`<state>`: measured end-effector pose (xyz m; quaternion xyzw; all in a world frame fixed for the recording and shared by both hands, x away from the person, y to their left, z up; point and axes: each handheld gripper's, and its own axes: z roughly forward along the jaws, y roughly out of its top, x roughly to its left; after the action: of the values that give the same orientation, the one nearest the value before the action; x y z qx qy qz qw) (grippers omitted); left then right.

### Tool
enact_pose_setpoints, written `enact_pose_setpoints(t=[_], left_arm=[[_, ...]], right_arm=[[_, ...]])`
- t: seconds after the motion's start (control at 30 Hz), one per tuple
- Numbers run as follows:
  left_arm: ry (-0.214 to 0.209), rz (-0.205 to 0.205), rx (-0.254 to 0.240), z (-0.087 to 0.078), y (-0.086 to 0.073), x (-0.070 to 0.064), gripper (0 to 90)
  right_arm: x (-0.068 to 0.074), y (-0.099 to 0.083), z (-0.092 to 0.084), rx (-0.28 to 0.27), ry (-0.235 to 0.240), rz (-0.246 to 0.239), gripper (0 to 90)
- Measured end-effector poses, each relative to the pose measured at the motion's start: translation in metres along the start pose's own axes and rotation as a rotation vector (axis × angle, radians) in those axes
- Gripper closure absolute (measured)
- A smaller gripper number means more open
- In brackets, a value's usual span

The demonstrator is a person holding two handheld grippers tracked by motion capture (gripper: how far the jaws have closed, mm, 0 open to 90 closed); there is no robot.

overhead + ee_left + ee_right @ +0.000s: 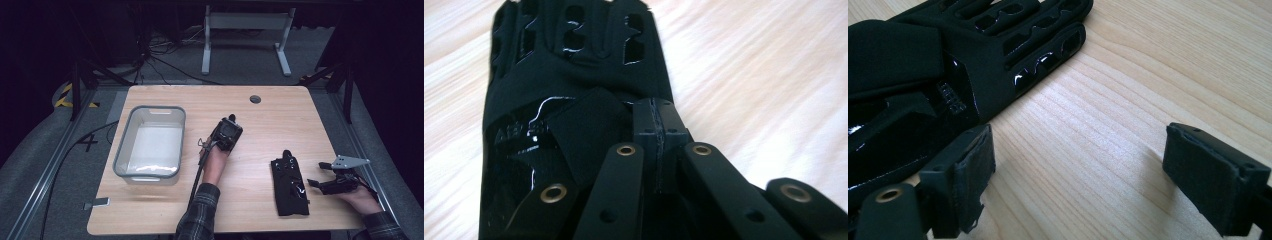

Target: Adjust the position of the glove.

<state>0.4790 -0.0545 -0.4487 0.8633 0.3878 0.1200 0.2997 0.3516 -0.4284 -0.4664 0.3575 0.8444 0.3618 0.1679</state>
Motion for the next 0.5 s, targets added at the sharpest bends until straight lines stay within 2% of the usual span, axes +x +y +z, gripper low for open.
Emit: enact_pose_setpoints(t=[0.07, 0.13, 0.27, 0.37, 0.5], left_arm=[[-0.007, 0.013, -0.003, 0.002, 0.002, -0.004, 89.8], [-0.038, 0.03, -0.004, 0.006, 0.007, -0.015, 89.8], [-0.065, 0.051, -0.006, 0.009, 0.011, -0.023, 89.7], [-0.081, 0.05, -0.021, 0.005, 0.013, -0.024, 89.7], [-0.073, 0.043, -0.039, -0.004, 0.013, -0.018, 89.7]], right_arm=[[0.0, 0.0, 0.0, 0.0, 0.0, 0.0, 14.1], [0.0, 0.0, 0.0, 0.0, 0.0, 0.0, 14.1], [0.0, 0.0, 0.0, 0.0, 0.001, -0.001, 14.1], [0.0, 0.0, 0.0, 0.0, 0.001, -0.001, 14.1], [0.0, 0.0, 0.0, 0.0, 0.003, -0.001, 14.1]])
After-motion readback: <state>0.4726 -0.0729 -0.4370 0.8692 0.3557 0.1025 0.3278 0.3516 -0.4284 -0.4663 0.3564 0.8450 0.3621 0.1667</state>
